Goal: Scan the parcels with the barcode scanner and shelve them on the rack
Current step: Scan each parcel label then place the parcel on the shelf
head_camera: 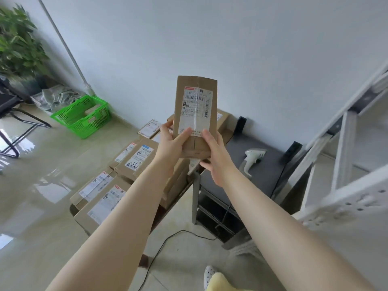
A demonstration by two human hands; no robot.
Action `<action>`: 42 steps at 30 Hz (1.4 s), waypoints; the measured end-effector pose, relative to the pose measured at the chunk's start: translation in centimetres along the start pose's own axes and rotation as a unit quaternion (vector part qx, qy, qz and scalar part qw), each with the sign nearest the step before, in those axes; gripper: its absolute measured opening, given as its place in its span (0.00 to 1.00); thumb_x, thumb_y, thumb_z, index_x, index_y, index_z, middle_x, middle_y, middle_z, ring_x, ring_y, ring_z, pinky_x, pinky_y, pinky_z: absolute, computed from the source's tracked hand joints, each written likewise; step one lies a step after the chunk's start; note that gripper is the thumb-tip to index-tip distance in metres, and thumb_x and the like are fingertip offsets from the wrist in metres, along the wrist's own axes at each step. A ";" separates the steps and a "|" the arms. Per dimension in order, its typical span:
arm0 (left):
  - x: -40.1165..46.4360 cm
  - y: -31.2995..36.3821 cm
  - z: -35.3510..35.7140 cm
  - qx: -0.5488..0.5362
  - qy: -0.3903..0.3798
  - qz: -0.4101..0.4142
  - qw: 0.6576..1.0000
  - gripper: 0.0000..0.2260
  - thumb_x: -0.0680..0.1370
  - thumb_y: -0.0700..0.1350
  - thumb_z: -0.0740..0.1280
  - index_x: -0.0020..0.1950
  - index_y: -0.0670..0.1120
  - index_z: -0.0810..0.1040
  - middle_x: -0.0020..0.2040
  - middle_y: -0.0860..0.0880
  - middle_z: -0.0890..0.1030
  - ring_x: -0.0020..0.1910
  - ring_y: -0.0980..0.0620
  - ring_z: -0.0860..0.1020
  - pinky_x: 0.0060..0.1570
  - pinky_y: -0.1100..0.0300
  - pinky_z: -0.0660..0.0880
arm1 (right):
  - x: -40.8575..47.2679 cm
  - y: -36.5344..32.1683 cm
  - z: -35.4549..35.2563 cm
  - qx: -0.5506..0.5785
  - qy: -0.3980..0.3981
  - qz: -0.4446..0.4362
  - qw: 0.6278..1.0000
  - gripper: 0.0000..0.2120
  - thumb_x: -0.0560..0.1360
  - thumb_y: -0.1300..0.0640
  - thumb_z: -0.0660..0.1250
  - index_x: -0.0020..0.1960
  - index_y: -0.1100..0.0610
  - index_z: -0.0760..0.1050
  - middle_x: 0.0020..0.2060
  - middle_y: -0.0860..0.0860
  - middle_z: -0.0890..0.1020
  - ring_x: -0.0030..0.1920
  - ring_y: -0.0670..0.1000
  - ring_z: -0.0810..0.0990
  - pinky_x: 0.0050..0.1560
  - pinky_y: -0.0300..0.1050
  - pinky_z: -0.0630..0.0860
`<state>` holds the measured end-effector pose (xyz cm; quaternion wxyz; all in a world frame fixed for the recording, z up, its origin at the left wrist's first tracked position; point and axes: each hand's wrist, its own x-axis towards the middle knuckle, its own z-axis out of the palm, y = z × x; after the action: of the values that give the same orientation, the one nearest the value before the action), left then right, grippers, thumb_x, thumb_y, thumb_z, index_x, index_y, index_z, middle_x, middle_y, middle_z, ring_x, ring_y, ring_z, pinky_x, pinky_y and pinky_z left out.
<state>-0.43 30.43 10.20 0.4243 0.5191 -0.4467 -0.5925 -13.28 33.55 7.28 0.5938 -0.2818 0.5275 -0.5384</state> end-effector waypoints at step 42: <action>-49.7 -20.3 33.2 0.245 -0.411 -0.157 0.864 0.30 0.80 0.53 0.69 0.77 0.50 0.59 0.64 0.49 0.77 0.59 0.50 0.79 0.64 0.50 0.76 | -57.4 14.5 -38.7 0.079 0.379 0.034 0.921 0.25 0.78 0.42 0.67 0.73 0.42 0.65 0.61 0.41 0.78 0.58 0.41 0.75 0.55 0.45 0.66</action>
<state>-29.15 86.33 4.34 -0.0370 0.3790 -0.6243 -0.6821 -36.47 100.08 1.71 0.3879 0.0096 0.6778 -0.6245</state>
